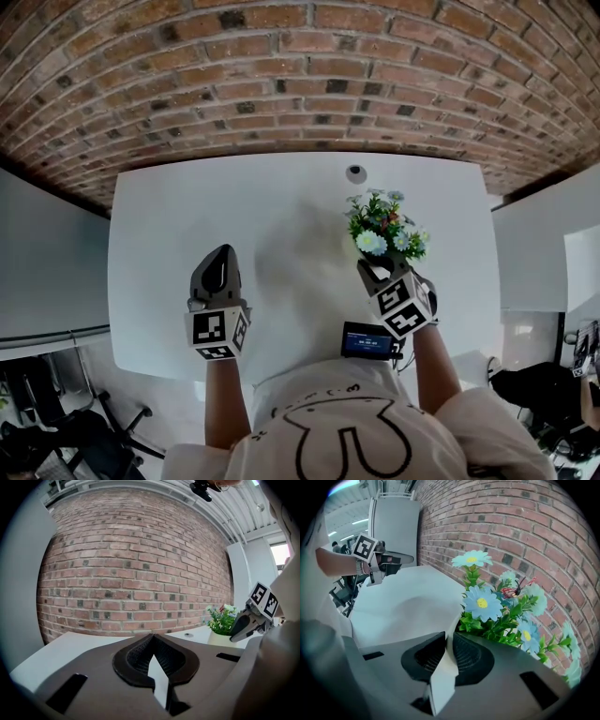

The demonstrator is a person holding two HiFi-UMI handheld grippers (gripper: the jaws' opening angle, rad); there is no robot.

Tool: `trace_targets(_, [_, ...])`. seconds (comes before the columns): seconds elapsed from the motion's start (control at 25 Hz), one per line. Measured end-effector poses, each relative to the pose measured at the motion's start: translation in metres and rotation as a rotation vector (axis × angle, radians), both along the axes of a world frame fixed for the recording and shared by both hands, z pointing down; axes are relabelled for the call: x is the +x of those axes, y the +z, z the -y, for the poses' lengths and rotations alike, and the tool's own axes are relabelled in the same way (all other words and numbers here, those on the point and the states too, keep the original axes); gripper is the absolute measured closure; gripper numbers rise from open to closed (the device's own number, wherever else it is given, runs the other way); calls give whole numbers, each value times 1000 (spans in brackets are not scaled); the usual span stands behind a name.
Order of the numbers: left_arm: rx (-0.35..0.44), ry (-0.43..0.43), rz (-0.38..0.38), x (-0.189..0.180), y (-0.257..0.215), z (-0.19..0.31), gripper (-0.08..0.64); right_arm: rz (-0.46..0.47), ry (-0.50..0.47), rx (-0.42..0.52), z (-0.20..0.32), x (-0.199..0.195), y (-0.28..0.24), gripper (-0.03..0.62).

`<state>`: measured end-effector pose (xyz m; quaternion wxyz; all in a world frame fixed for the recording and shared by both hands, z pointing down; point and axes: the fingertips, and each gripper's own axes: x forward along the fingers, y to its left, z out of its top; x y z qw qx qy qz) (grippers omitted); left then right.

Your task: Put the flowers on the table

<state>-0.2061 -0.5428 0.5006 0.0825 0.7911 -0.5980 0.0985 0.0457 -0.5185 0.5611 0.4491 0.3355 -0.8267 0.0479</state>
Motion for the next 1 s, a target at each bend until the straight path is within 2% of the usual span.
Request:
trace_targets(0.2, [-14, 0, -2, 0, 4, 3, 548, -26, -16, -27, -3, 0, 16, 541])
trace_targets(0.68, [-20, -3, -1, 3, 9, 1, 548, -10, -10, -39, -6, 1, 30, 541])
trace_targets(0.8, [-20, 3, 2, 6, 7, -3, 548, -40, -14, -13, -8, 1, 29, 541])
trace_targets(1.0, [-8, -5, 9, 8, 0, -13, 548, -17, 14, 51, -6, 5, 14, 538])
